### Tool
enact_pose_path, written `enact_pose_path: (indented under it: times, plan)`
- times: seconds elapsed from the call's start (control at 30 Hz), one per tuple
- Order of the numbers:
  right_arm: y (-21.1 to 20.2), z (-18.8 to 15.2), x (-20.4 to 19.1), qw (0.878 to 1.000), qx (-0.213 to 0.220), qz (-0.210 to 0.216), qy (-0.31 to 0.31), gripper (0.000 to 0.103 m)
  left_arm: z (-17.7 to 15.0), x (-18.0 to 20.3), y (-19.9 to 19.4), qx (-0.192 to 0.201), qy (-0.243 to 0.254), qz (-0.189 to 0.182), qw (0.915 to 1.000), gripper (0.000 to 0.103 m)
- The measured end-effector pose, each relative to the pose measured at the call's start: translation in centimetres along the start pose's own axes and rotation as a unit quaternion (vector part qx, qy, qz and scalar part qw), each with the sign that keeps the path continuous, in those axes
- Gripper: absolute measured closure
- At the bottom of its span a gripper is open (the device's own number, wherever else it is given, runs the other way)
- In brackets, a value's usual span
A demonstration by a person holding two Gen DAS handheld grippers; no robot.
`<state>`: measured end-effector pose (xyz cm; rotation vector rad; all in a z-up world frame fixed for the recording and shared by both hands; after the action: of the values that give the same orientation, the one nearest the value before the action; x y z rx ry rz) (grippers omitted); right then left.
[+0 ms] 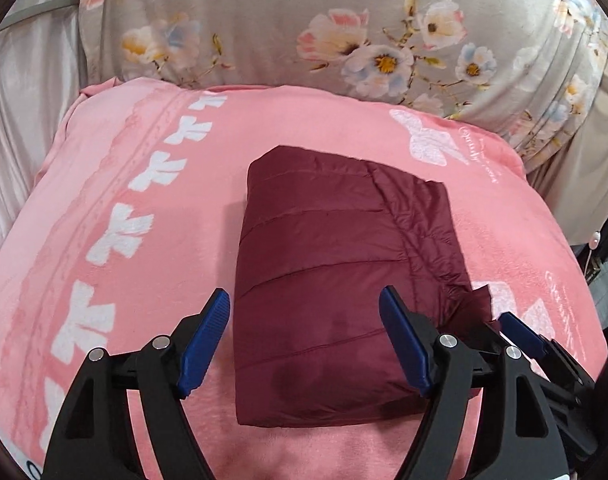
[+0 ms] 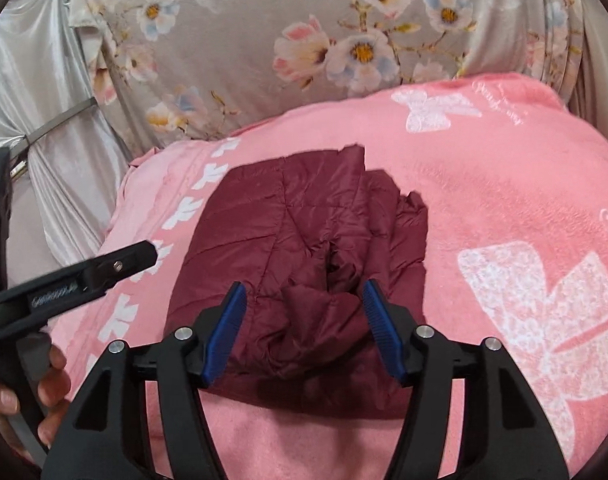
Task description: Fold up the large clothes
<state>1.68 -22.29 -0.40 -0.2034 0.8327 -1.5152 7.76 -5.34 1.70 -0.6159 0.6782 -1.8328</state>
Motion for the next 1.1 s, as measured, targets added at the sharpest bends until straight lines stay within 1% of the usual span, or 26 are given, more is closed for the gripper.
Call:
enact_pose_path:
  times: [0.03, 0.07, 0.13, 0.2, 0.27, 0.37, 0.47, 0.6, 0.7, 0.87, 1.1]
  plan:
    - [0.5, -0.2, 0.3, 1.000, -0.007, -0.007, 0.005, 0.079, -0.2, 0.0, 0.4, -0.005, 0.000, 0.001, 1.0000, 0.029]
    - [0.6, -0.3, 0.9, 1.000, -0.010, -0.013, 0.012, 0.090, -0.5, 0.0, 0.8, -0.009, 0.002, 0.001, 1.0000, 0.029]
    - [-0.1, -0.7, 2.3, 0.999, -0.004, -0.012, 0.032, 0.095, -1.0, 0.3, 1.2, -0.016, 0.007, 0.001, 0.9999, 0.029]
    - [-1.0, -1.3, 3.8, 0.998, -0.001, -0.015, 0.053, 0.096, -1.8, 0.7, 2.1, -0.028, 0.018, -0.003, 0.9995, 0.029]
    - [-1.2, -2.1, 4.7, 0.998, -0.011, -0.021, 0.061, 0.096, -2.4, 1.3, 3.0, -0.041, 0.026, -0.009, 0.9988, 0.029]
    - [-0.8, -3.6, 5.7, 0.997, -0.029, -0.039, 0.061, 0.096, -3.9, 2.1, 4.7, -0.067, 0.033, -0.016, 0.9971, 0.029]
    - [0.2, -4.7, 6.2, 0.996, -0.042, -0.057, 0.055, 0.096, -5.0, 2.4, 5.7, -0.079, 0.037, -0.013, 0.9961, 0.029]
    - [1.5, -5.7, 6.2, 0.995, -0.051, -0.076, 0.041, 0.096, -6.0, 3.2, 6.5, -0.077, 0.062, 0.011, 0.9950, 0.027]
    - [2.4, -6.4, 6.0, 0.994, -0.057, -0.084, 0.033, 0.096, -6.4, 3.6, 7.0, -0.077, 0.069, 0.022, 0.9944, 0.025]
    - [3.2, -6.9, 6.3, 0.994, -0.055, -0.084, 0.032, 0.096, -7.1, 4.3, 7.7, -0.069, 0.090, 0.040, 0.9927, 0.023]
    - [3.5, -7.4, 6.2, 0.995, -0.043, -0.083, 0.026, 0.097, -7.5, 4.4, 8.4, -0.063, 0.095, 0.054, 0.9920, 0.022]
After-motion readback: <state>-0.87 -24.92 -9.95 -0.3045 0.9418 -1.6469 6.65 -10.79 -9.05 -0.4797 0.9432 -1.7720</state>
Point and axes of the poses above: each gripper's, at about its wrist camera, not at the fingertips, and y roughly the way its jaws point, x to its right, z to its top, the point moved 3 cm from there along y, roughly the way its jaws point, and after that the axes turned 3 degrees about x, right-handed, at the moved point
